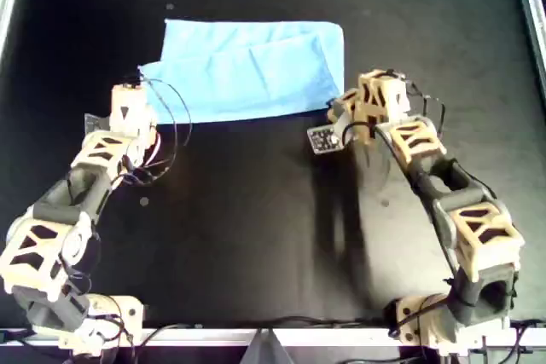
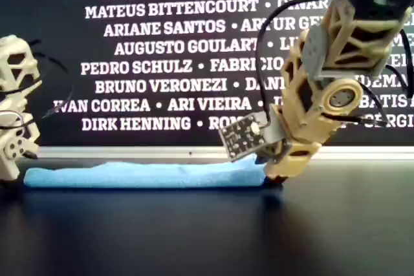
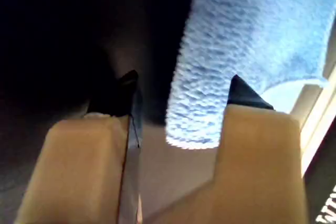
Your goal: Fold a cloth
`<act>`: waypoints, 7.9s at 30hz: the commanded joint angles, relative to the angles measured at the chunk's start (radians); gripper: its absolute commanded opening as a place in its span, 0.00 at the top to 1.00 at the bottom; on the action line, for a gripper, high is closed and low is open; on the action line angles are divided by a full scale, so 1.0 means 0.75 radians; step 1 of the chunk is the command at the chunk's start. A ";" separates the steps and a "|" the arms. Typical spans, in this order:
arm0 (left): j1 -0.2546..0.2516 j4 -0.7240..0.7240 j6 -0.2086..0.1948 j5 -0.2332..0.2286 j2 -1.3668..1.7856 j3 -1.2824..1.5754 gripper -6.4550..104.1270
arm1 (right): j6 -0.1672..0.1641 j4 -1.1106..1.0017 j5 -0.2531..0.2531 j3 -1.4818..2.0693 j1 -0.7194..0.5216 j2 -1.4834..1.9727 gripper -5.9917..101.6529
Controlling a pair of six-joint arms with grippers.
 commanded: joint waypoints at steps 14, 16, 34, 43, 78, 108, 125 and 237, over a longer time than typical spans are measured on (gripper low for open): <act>-0.039 -0.041 0.010 0.014 -0.213 -0.307 0.08 | 0.002 0.196 0.053 -0.411 0.000 -0.133 0.31; -0.063 -0.041 0.010 0.014 -0.235 -0.323 0.08 | 0.002 0.229 0.108 -0.413 0.006 -0.133 0.31; -0.131 -0.039 0.012 0.014 -0.387 -0.472 0.08 | 0.000 0.239 0.131 -0.493 0.014 -0.170 0.32; -0.131 -0.035 0.012 0.012 -0.374 -0.454 0.11 | 0.000 0.239 0.143 -0.493 0.016 -0.170 0.56; -0.313 -0.018 0.014 0.010 0.229 -0.094 0.94 | -0.018 0.243 0.129 0.080 -0.010 0.411 0.96; -0.315 -0.018 -0.008 0.012 0.697 0.679 0.94 | -0.004 0.243 0.149 1.008 0.000 1.021 0.96; -0.315 -0.016 0.012 0.010 0.738 0.732 0.42 | -0.018 0.241 0.151 1.192 -0.012 1.176 0.58; -0.290 -0.020 0.012 -0.012 2.463 1.671 0.39 | -0.006 0.215 0.151 -0.654 0.718 0.065 0.94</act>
